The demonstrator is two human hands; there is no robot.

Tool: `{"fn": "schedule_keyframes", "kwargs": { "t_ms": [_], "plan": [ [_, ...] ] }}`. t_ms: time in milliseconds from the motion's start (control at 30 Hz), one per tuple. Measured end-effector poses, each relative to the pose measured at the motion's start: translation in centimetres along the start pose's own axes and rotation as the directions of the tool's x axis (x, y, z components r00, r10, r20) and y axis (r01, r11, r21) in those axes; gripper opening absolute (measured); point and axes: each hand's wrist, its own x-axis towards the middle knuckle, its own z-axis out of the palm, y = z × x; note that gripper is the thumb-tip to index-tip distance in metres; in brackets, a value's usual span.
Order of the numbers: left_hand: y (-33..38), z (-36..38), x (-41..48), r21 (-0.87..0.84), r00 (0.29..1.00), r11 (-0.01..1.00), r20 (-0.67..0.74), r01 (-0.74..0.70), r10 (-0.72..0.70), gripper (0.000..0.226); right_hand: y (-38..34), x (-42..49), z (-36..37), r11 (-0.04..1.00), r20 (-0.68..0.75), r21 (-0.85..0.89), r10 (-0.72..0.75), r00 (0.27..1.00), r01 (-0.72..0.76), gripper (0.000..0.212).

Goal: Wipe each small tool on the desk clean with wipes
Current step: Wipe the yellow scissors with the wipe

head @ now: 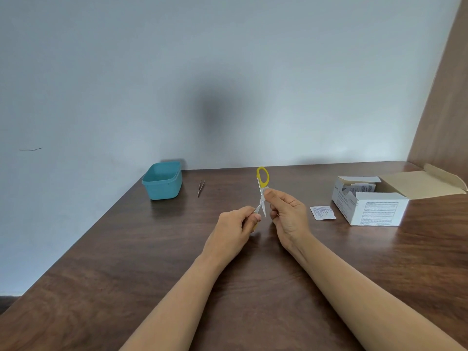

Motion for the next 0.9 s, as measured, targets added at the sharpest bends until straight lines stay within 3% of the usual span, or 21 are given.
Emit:
{"fn": "schedule_keyframes", "kwargs": {
  "t_ms": [233,900],
  "plan": [
    [-0.07,-0.06,-0.01,-0.004,1.000,1.000,-0.004,0.002,-0.002,0.029,0.14,0.19,-0.07,0.999,0.035,-0.045,-0.003,0.999,0.005,0.020],
    [-0.15,-0.31,-0.18,-0.029,0.999,0.999,-0.041,0.017,-0.018,0.032,0.15,0.09,-0.16,0.982,0.115,-0.189,-0.002,0.993,0.024,0.011]
  ]
}}
